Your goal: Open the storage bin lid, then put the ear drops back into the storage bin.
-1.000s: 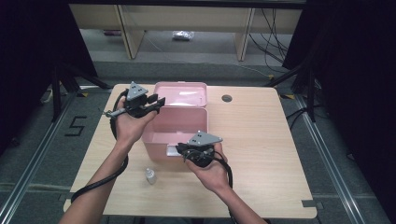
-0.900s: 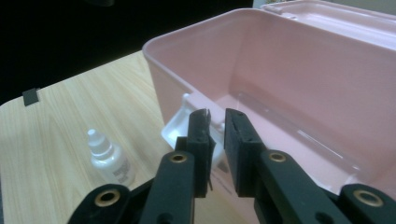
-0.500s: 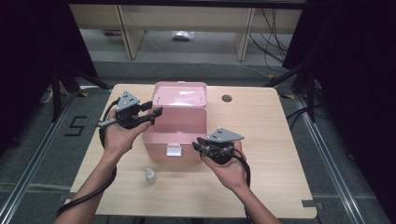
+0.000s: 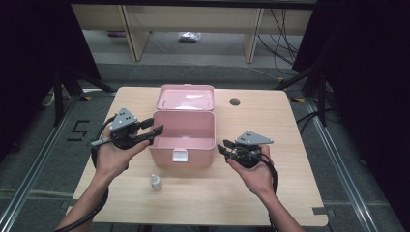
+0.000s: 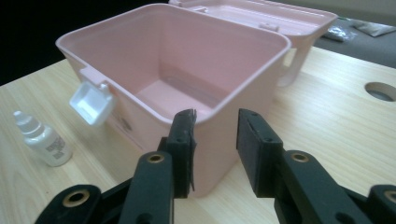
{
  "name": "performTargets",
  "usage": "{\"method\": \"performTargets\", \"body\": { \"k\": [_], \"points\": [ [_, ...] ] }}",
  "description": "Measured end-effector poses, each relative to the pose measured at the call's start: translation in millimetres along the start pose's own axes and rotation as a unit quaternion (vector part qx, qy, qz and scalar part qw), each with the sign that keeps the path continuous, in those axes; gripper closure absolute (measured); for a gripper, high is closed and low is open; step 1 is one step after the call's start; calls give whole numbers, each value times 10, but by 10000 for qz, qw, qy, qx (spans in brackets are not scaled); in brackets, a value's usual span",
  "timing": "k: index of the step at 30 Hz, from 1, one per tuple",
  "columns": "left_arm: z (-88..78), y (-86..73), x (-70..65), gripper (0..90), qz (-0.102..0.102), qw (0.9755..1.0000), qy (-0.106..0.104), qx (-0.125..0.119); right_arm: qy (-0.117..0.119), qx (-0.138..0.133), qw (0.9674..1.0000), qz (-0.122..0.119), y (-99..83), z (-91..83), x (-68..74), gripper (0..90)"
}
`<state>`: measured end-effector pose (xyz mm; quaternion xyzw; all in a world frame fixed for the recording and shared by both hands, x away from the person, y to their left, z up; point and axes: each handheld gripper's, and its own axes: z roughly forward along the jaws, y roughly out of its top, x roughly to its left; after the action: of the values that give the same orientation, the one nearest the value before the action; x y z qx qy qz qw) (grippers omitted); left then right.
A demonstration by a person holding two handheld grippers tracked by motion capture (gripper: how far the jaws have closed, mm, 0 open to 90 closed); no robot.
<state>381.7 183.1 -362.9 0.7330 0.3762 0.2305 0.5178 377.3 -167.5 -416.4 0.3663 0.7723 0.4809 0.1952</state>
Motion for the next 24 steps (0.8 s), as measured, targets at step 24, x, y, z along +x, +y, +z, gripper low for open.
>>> {"method": "performTargets", "body": {
  "k": [24],
  "points": [
    [-238, -216, -129, 546, -8, 9998, -8, 201, -77, 199, 9997, 156, -119, -72, -194, 672]
  ]
}}
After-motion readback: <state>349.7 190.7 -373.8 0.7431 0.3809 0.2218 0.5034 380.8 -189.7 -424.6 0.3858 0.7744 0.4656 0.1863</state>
